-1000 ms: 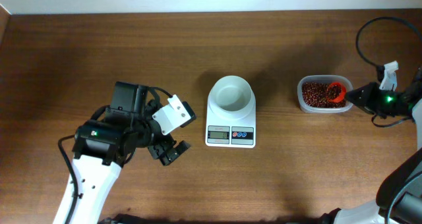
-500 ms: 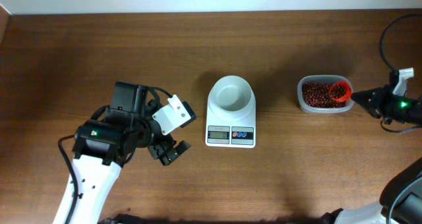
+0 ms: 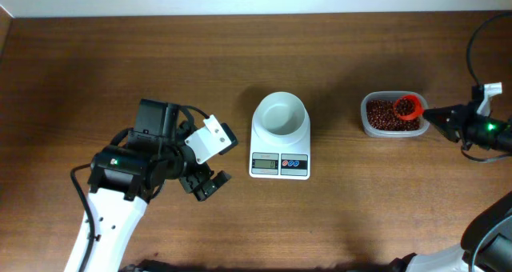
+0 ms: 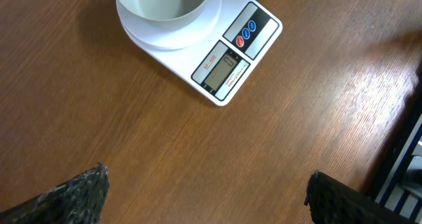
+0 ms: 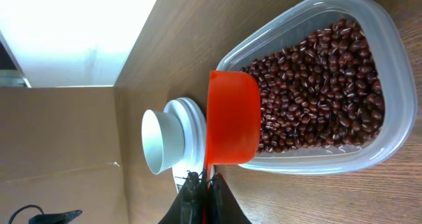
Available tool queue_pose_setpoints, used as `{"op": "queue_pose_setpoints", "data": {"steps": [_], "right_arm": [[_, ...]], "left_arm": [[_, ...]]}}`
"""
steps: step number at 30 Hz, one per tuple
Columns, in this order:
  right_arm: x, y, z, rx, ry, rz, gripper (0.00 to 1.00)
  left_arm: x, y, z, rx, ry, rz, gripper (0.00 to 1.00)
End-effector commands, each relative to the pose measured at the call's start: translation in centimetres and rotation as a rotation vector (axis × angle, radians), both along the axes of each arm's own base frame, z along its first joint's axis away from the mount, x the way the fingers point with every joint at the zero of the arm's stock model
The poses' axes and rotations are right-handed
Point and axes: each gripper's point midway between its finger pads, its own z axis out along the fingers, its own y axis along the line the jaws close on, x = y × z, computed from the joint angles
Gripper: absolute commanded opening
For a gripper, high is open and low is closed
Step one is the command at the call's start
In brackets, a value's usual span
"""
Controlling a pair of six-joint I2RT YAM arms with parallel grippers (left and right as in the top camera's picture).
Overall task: Scoop and weigh 50g on scale
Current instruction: 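Drag the scoop through the beans toward the tub's right edge, then lift the filled scoop and carry it over the white bowl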
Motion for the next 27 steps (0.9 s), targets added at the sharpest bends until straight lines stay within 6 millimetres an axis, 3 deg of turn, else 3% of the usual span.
{"op": "queue_pose_setpoints", "data": {"steps": [1,9,20,27], "right_arm": [[0.1,-0.1,2.6,0.076,-0.089,-0.010,0.04],[0.5,2.7,4.9,0.211,-0.160,0.057,0.04],[0.5,16.3,5.3,0.244,-0.147,0.433,0.04],[0.9,22.8,4.5,0.146,-0.189,0.600,0.04]], "left_arm": [[0.0,0.1,0.6,-0.001,-0.026,-0.006,0.99],[0.0,0.1,0.6,-0.001,-0.026,-0.006,0.99],[0.0,0.1,0.6,-0.001,-0.026,-0.006,0.99],[0.0,0.1,0.6,-0.001,-0.026,-0.006,0.99]]}}
